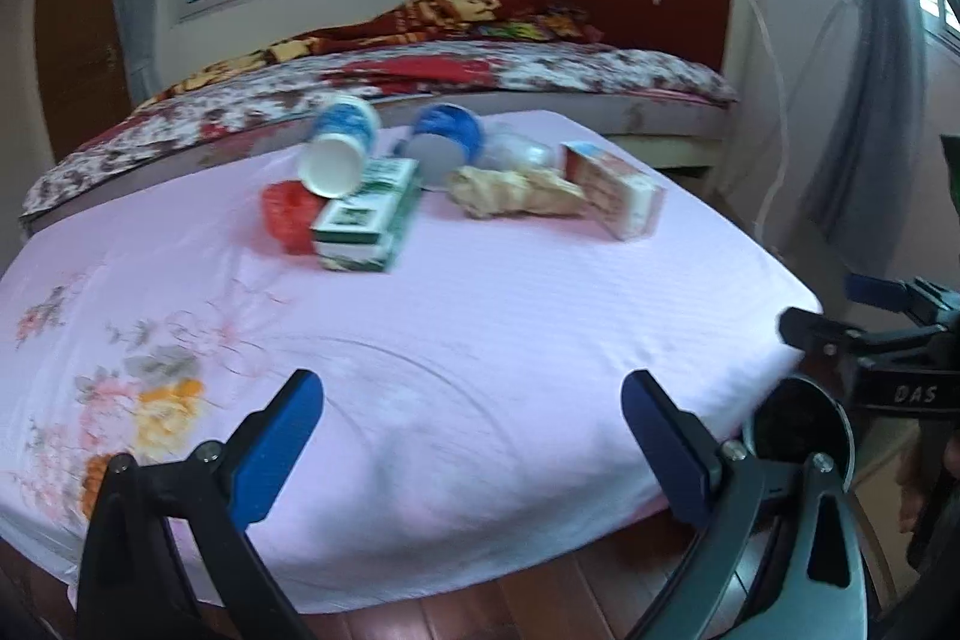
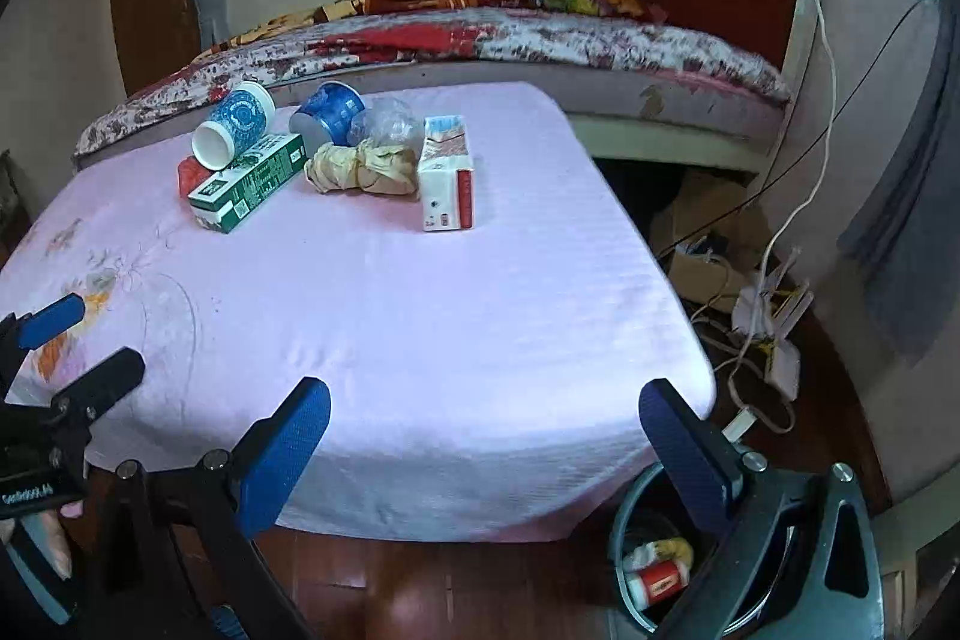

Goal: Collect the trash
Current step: 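Move both tools back over the bed toward the remaining trash, then grasp the blue-patterned cup with the left tool while the right tool grasps the milk carton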

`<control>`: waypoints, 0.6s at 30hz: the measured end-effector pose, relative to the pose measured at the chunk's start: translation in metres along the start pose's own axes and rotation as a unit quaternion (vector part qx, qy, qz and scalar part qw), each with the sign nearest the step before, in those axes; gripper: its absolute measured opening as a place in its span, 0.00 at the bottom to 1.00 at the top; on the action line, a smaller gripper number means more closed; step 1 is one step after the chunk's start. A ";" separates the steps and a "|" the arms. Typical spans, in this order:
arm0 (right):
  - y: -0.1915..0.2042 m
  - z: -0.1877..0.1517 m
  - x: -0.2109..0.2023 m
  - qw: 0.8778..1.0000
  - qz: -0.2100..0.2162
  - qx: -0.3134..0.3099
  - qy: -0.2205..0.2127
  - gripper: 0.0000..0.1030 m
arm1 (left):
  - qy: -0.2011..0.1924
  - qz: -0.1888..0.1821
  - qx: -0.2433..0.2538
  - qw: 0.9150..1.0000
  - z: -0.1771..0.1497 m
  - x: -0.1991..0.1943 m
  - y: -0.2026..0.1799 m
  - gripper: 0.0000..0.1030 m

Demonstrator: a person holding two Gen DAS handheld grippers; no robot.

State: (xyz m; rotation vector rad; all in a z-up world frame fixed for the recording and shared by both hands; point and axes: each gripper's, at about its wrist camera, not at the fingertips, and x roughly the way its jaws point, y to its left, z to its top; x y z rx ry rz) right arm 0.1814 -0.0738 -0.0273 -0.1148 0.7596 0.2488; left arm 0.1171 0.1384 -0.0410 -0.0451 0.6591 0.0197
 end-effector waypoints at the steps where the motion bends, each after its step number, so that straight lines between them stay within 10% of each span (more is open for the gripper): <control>1: 0.003 0.006 0.004 1.000 0.003 0.002 -0.003 1.00 | -0.001 0.005 -0.003 1.000 0.003 0.003 0.006 0.97; 18: 0.013 0.089 0.121 1.000 0.007 -0.002 0.020 0.84 | -0.017 0.049 -0.038 0.998 0.082 0.095 0.070 0.94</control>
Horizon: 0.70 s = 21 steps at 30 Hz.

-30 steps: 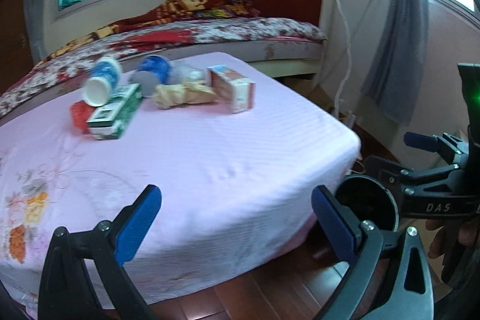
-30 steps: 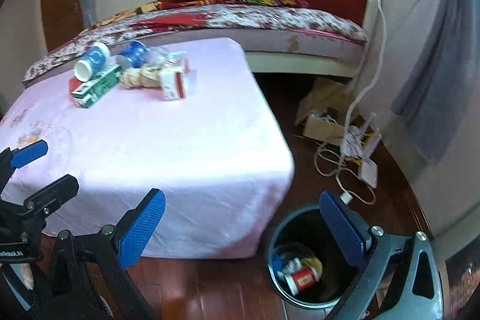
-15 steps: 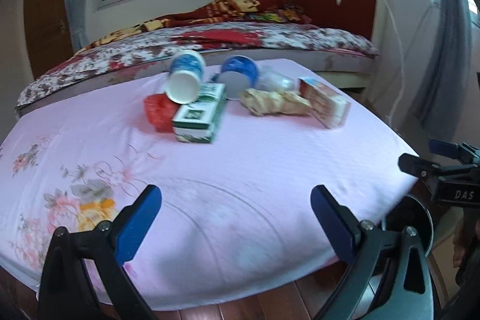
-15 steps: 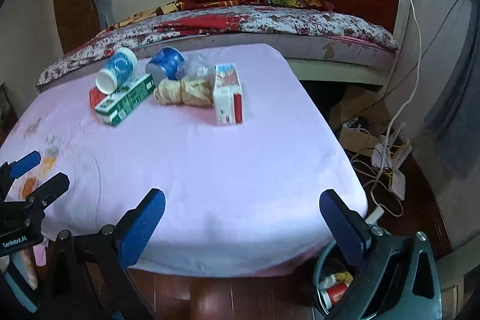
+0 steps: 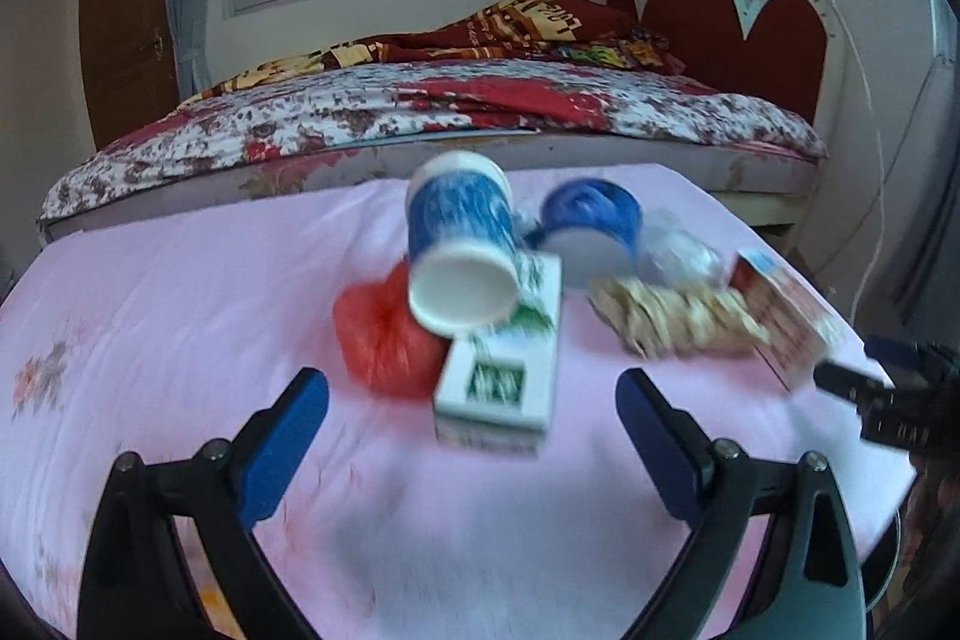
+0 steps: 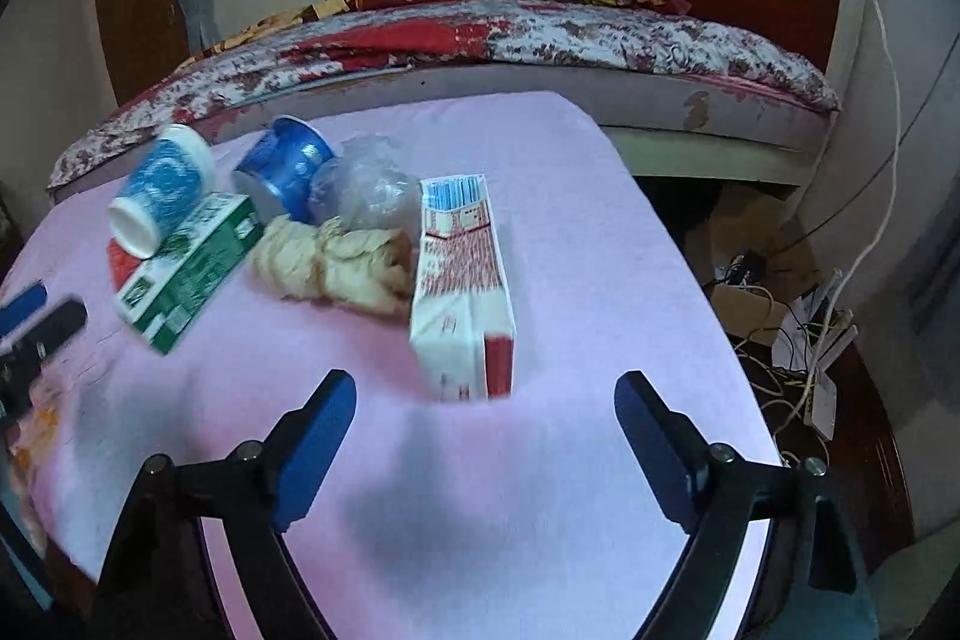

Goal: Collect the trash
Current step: 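Grasp the blue-patterned cup with the left tool while the right tool grasps the milk carton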

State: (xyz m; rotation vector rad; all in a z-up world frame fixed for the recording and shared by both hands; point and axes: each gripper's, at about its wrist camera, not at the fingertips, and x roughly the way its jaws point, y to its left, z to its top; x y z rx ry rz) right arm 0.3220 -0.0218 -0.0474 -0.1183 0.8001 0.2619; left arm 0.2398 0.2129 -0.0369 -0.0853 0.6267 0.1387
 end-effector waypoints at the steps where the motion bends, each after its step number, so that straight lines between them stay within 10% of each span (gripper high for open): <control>1: 0.001 0.003 0.008 1.000 0.001 -0.001 0.004 0.82 | 0.002 0.003 -0.001 1.000 0.005 0.009 0.001 0.94; 8: 0.003 0.016 0.035 1.000 0.006 0.002 0.016 0.71 | 0.009 0.020 0.014 1.000 0.026 0.042 0.000 0.94; 13: -0.001 0.025 0.043 1.000 0.012 0.010 0.026 0.39 | 0.015 0.032 0.015 0.999 0.033 0.052 0.005 0.84; 15: -0.001 0.025 0.042 0.999 0.014 0.012 0.026 0.37 | 0.016 0.032 0.021 0.999 0.035 0.055 0.005 0.75; 16: 0.000 0.025 0.040 1.000 0.013 0.010 0.025 0.37 | 0.024 0.022 0.023 0.999 0.036 0.057 0.005 0.54; 21: -0.001 0.019 0.024 1.000 0.011 0.005 0.008 0.37 | 0.007 0.007 0.023 1.000 0.035 0.039 0.009 0.54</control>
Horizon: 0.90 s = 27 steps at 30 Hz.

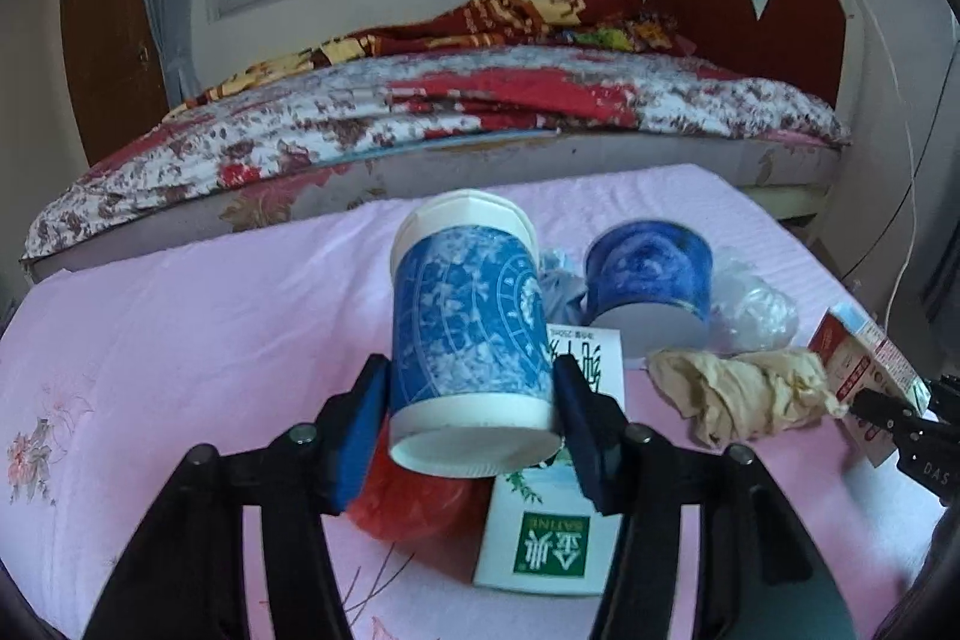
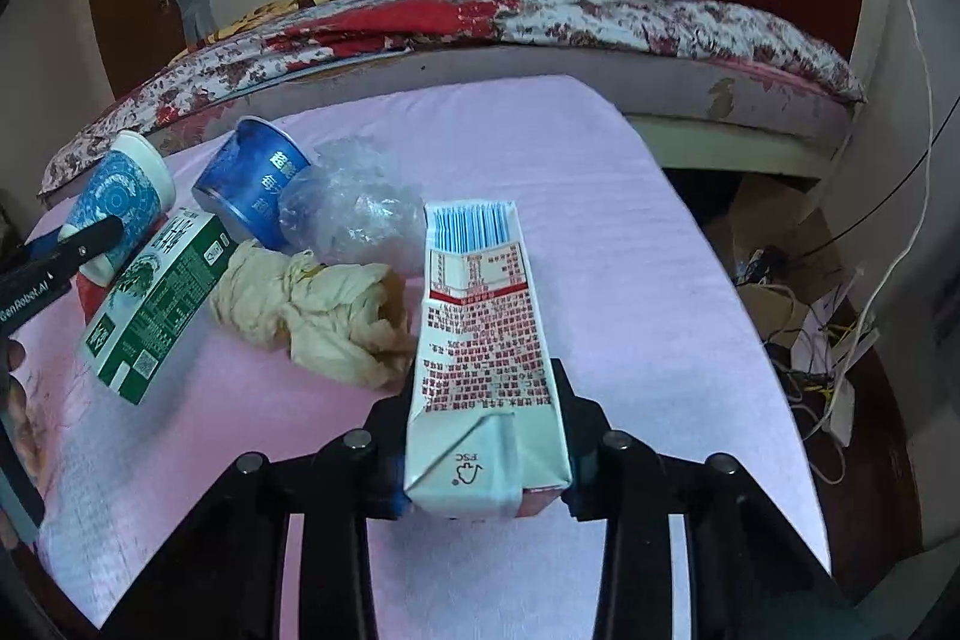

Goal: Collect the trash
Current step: 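Grasp the blue-patterned cup with the left tool while the right tool grasps the milk carton, then carry the blue-patterned cup and milk carton toward the black bucket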

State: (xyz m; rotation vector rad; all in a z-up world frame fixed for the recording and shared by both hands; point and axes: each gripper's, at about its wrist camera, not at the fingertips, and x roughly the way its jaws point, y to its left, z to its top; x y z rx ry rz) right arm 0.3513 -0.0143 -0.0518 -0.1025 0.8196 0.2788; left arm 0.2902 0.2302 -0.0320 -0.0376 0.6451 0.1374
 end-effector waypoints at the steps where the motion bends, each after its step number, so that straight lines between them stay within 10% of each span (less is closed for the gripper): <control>1: -0.001 -0.002 -0.004 1.000 -0.001 -0.001 -0.002 0.37 | -0.003 -0.002 -0.002 1.000 0.000 -0.003 0.001 0.54; 27: -0.054 -0.095 -0.156 0.998 -0.010 -0.014 -0.067 0.36 | -0.017 -0.101 0.013 0.995 -0.062 -0.118 -0.070 0.54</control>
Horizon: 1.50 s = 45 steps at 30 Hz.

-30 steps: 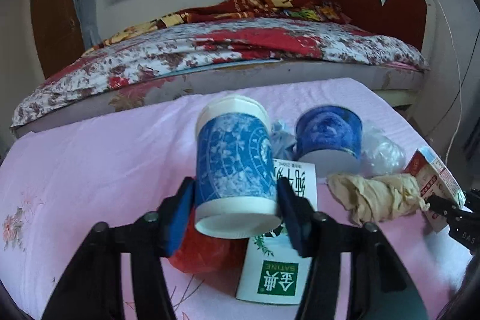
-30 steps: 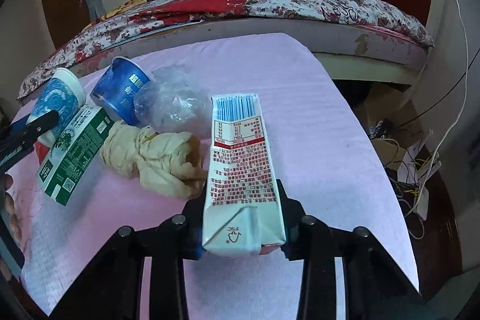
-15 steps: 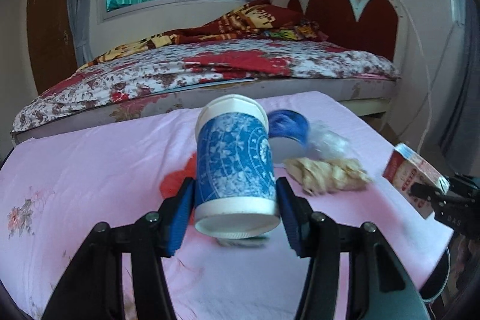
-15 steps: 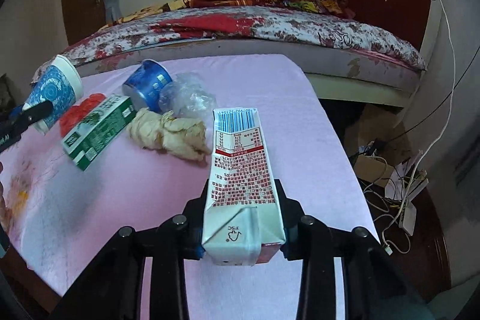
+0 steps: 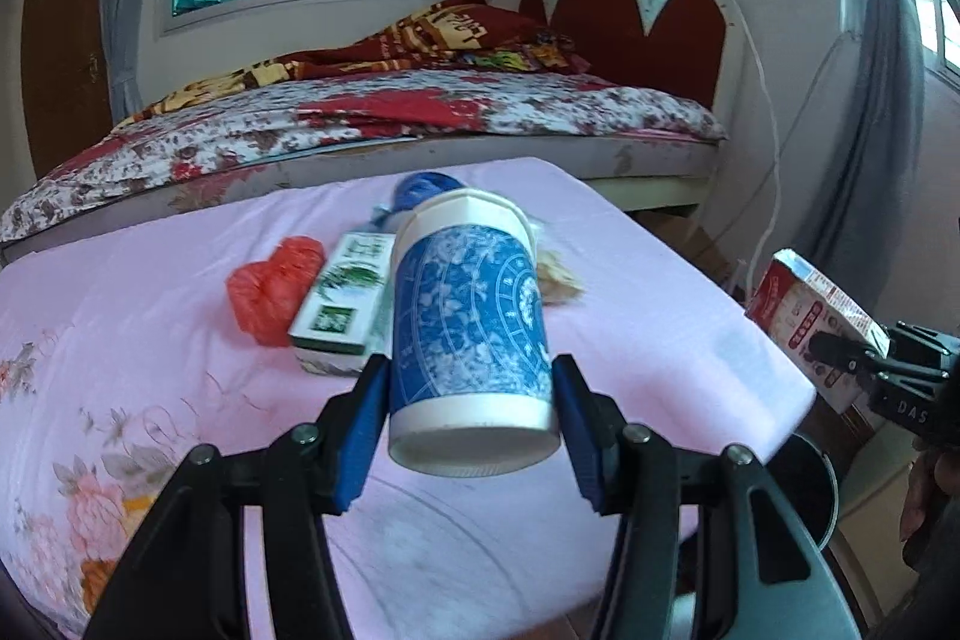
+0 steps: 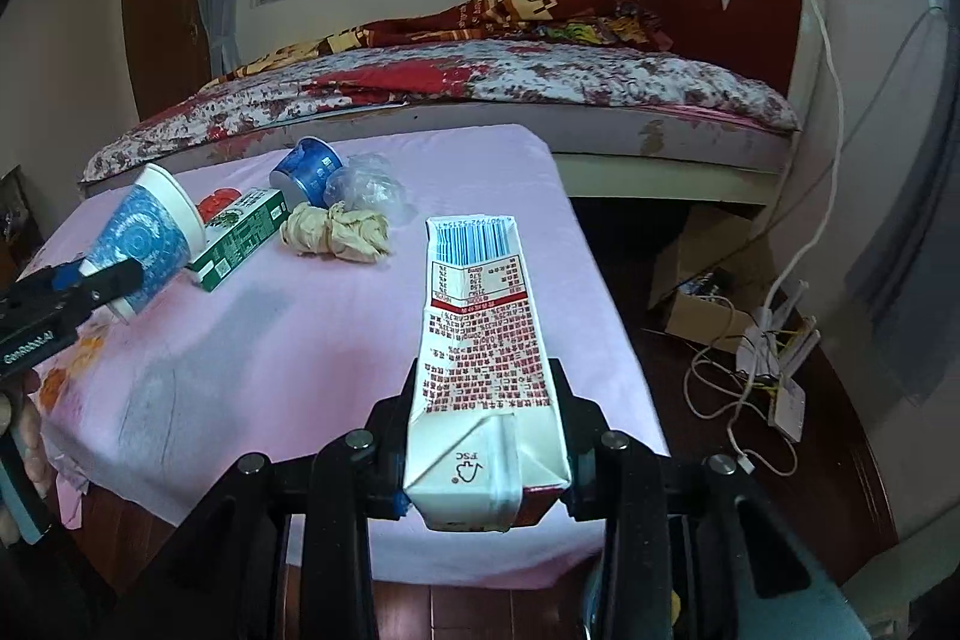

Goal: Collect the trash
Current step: 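Carry the blue-patterned cup and milk carton toward the black bucket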

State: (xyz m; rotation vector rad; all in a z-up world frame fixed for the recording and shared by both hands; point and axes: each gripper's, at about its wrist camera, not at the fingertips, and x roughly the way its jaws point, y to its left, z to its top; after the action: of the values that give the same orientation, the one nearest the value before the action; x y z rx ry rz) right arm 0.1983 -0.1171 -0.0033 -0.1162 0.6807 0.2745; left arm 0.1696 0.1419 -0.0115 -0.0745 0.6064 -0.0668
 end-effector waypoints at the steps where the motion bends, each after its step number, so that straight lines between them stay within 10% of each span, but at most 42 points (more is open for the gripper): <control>1: -0.002 -0.003 -0.005 1.000 -0.001 0.002 -0.001 0.36 | 0.000 -0.005 0.003 1.000 -0.001 -0.002 -0.006 0.54; 45: -0.158 -0.108 -0.103 0.989 -0.091 0.116 0.002 0.36 | 0.048 -0.162 0.171 0.971 -0.054 -0.007 -0.248 0.54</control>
State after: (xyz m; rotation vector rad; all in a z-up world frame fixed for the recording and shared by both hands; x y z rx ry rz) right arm 0.1017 -0.3113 -0.0188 0.0432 0.6962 0.0186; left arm 0.1227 -0.1070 -0.0295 0.1653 0.6676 -0.4931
